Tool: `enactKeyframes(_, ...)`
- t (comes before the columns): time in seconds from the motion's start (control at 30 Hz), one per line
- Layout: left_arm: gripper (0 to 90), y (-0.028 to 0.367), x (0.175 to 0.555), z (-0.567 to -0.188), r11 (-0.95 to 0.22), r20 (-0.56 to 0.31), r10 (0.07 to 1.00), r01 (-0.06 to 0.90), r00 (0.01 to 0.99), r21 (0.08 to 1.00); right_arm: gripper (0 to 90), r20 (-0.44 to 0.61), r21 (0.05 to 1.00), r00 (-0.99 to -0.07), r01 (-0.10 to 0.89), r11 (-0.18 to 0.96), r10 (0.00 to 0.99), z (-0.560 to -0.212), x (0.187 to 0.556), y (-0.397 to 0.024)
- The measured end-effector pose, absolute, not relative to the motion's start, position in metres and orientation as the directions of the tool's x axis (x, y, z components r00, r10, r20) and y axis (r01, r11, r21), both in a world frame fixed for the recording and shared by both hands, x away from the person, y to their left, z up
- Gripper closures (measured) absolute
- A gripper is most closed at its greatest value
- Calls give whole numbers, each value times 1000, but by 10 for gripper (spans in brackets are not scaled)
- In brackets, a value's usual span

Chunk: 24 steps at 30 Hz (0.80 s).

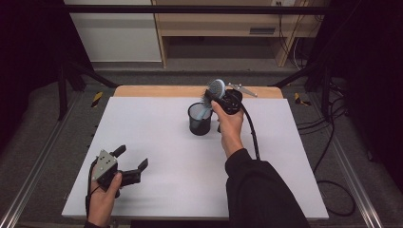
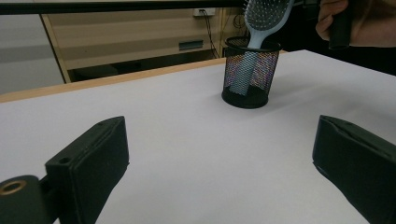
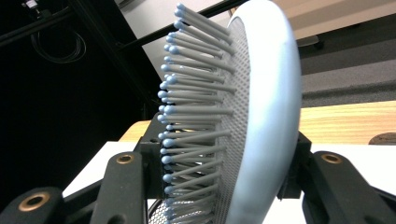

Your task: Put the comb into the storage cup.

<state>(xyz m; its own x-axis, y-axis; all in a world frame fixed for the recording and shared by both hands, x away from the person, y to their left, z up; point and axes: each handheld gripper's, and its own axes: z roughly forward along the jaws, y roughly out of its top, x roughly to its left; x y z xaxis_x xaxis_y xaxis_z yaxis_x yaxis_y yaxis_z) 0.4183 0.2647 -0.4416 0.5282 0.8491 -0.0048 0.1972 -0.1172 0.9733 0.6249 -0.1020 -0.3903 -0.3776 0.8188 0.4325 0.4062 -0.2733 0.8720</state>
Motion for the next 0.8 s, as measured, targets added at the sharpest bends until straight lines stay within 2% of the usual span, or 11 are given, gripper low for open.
enactKeyframes(0.8, 39, 264, 418, -442, -122, -2, 847, 199, 531, 972, 468, 442, 864, -360, 418, -281, 821, -393, 625, -108)
